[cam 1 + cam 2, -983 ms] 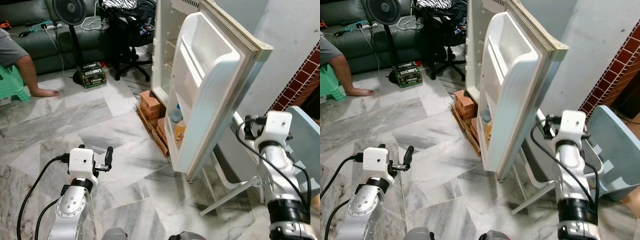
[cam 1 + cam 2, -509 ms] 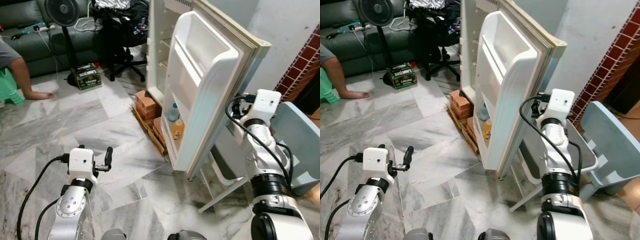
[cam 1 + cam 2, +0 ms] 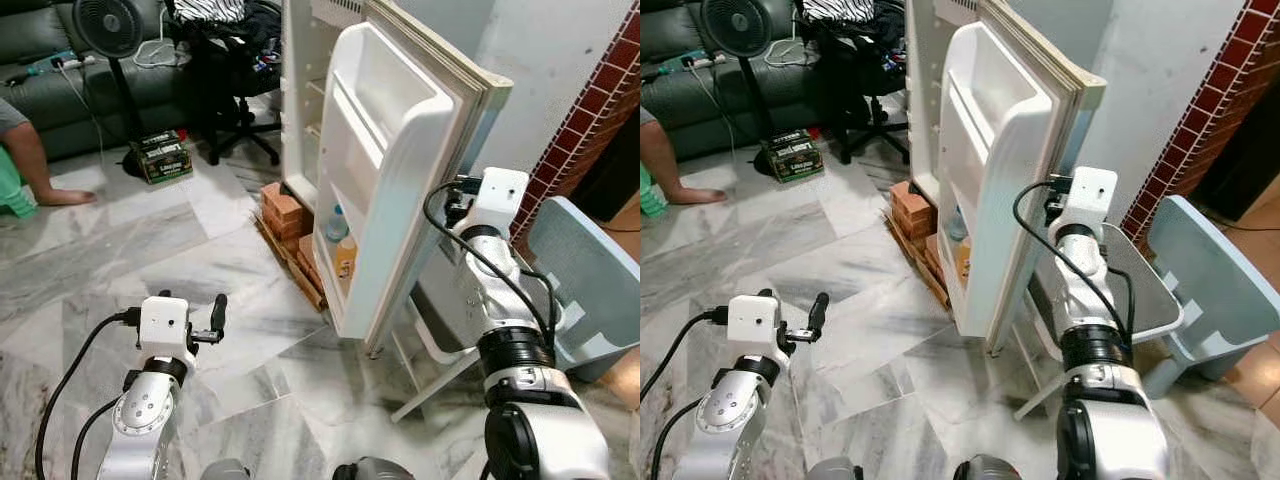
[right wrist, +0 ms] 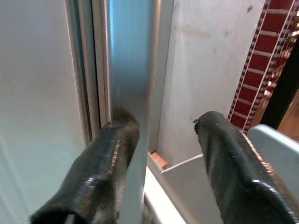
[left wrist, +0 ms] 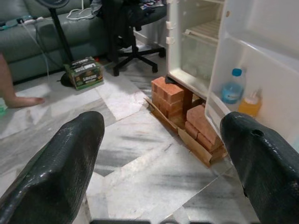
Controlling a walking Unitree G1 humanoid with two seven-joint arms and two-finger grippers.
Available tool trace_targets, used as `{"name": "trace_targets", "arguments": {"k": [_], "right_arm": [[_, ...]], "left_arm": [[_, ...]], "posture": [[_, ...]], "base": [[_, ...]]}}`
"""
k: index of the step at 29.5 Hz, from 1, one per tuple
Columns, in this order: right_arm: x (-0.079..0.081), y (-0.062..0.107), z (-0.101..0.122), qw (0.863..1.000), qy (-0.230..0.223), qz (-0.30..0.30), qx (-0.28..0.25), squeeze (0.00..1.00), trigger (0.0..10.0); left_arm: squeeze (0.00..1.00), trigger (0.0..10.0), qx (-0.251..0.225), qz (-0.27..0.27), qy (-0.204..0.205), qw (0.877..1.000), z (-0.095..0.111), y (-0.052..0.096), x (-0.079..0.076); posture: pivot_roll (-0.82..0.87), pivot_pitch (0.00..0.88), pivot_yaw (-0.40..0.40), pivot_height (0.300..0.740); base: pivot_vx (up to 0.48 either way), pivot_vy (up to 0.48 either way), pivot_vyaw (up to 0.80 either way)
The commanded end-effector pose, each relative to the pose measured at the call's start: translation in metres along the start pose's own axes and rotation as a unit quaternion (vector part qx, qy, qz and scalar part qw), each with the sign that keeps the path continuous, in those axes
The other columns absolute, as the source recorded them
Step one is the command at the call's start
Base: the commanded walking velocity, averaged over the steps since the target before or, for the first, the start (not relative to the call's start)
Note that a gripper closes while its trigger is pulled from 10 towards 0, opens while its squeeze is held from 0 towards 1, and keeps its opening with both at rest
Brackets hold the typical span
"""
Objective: Restocking fridge
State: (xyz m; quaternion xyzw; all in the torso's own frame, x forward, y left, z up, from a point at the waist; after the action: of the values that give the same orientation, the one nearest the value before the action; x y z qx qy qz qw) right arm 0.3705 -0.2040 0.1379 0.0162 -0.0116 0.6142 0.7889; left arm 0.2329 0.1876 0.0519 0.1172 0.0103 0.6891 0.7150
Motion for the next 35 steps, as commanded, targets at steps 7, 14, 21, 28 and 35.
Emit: {"name": "trace_targets", "arguments": {"k": [7,14,21,28,35], "right_arm": [[-0.039,0.007,0.002,0.997,0.061,-0.035,-0.025,0.0,0.0],[-0.061,0.009,-0.003,0.993,0.064,-0.097,-0.015,0.0,0.0],[0.016,-0.01,0.025,0.999,-0.006,-0.022,-0.044,0.0,1.9],[0.123,0.012,0.055,0.98,-0.089,0.17,-0.062,0.0,10.0],[0.191,0.15,0.112,0.65,-0.317,0.691,0.002,0.0,10.0]], "left_arm": [[0.0,10.0,0.002,0.0,-0.003,1.0,0.001,0.0,-0.001],[0.0,10.0,0.006,-0.006,-0.008,1.0,0.0,-0.003,-0.002],[0.0,10.0,0.005,-0.01,-0.012,1.0,0.001,-0.006,-0.003],[0.0,10.0,0.005,-0.006,-0.014,1.0,0.0,-0.008,-0.002],[0.0,10.0,-0.005,-0.007,-0.014,1.0,0.006,-0.017,-0.002]], "posture": [[0.1,0.0,-0.031,0.74],[0.09,0.0,-0.017,0.74],[0.1,0.0,-0.018,0.74],[0.11,0.0,-0.029,0.74],[0.12,0.0,-0.03,0.74]], "base": [[0.0,0.0,0.0],[0.0,0.0,0.0],[0.0,0.0,0.0],[0.0,0.0,0.0],[0.0,0.0,0.0]]}}
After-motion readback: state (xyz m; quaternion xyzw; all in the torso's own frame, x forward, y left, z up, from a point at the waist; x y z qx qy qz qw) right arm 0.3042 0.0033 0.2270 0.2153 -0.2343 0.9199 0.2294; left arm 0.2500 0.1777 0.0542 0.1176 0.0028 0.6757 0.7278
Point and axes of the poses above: a point about 5 cm out from each wrist's last joint towards the gripper, its own y axis pointing back from the gripper into the wrist, its own z axis along the axis of the wrist's last joint, x = y × z, the point moved 1 cm from there along -y, pointing out of the wrist towards the gripper, and after that the axes turned 3 degrees about -y, right-handed, at the moved point
